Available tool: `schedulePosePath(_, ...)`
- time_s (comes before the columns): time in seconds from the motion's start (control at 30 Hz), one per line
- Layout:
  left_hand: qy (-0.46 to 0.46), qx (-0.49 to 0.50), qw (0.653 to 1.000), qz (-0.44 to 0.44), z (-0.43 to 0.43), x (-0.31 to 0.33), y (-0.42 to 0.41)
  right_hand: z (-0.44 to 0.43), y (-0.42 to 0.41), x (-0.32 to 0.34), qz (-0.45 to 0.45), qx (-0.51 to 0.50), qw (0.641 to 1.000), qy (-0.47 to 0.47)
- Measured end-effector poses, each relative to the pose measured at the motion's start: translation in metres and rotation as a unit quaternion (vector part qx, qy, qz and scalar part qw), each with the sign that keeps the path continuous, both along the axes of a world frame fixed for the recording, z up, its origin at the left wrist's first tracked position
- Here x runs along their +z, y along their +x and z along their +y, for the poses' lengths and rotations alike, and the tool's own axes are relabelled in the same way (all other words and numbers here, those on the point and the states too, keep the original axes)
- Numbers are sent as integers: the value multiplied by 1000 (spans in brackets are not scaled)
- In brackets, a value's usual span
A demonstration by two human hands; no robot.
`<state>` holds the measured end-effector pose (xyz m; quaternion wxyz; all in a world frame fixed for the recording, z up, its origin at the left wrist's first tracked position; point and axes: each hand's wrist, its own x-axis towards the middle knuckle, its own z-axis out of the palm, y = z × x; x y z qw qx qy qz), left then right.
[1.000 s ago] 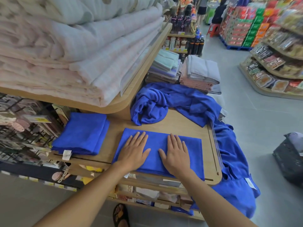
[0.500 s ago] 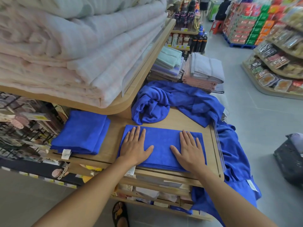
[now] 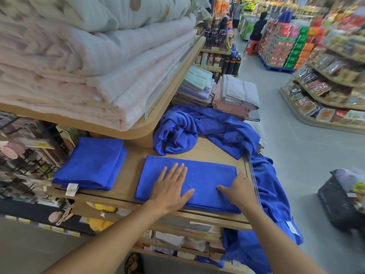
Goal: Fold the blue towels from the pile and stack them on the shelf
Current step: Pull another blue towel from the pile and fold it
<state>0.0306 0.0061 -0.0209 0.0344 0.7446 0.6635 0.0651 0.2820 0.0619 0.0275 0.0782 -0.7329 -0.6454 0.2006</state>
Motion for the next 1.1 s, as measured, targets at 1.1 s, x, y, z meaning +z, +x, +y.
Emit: schedulePosePath(1.1, -60, -12, 998, -27, -13, 5, 7, -4, -119, 113, 480, -6, 867, -135)
